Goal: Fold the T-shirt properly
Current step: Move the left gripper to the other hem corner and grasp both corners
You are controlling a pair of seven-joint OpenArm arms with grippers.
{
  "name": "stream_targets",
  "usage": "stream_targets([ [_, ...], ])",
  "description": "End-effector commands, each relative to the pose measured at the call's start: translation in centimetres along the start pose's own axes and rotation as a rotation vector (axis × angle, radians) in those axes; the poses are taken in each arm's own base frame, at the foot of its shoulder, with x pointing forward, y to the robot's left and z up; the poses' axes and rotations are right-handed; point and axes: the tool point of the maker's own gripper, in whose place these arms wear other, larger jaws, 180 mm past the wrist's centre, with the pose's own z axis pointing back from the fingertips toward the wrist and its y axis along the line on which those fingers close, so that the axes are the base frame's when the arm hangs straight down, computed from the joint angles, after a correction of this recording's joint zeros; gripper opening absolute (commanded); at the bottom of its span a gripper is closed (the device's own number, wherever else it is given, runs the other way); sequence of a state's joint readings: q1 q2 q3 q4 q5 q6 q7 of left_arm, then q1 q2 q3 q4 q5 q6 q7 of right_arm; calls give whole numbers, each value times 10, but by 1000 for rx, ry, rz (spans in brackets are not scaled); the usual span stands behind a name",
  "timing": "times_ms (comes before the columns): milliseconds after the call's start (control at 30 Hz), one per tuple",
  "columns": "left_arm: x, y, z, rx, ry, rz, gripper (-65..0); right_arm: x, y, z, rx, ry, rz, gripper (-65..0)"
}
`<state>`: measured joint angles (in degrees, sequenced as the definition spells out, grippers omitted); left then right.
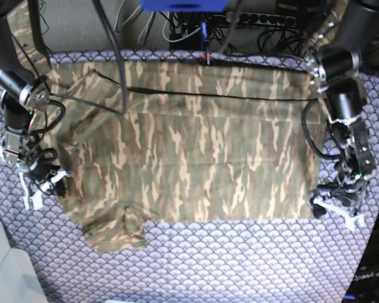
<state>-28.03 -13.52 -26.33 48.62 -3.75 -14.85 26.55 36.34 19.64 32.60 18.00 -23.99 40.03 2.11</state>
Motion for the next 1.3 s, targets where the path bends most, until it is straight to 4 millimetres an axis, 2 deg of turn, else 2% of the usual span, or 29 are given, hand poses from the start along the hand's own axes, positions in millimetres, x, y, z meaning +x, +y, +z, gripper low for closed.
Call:
stream_targets([
  [0, 20, -2, -5, -5, -49, -10, -105, 12, -7, 1, -13, -1, 23, -650],
  [400, -9, -21, -38, -37, -32, 40, -102, 12, -8, 2, -15, -1, 23, -650],
  [633, -16, -25, -39, -42, -52, 53, -105, 12, -9, 2, -16, 1, 26, -650],
  [867, -27, -52, -42, -84, -38, 70, -106, 12, -8, 2, -14, 1, 26, -650],
  [1067, -38, -59, -42, -94, -22, 74, -108, 12, -9, 2, -16, 1, 26, -650],
  [1167, -38, -58, -42, -93, -23, 74, -181, 12, -9, 2, -16, 1, 26, -650],
  [1267, -38, -57, -42, -88, -22, 73, -368, 12, -9, 2, -16, 1, 26, -650],
])
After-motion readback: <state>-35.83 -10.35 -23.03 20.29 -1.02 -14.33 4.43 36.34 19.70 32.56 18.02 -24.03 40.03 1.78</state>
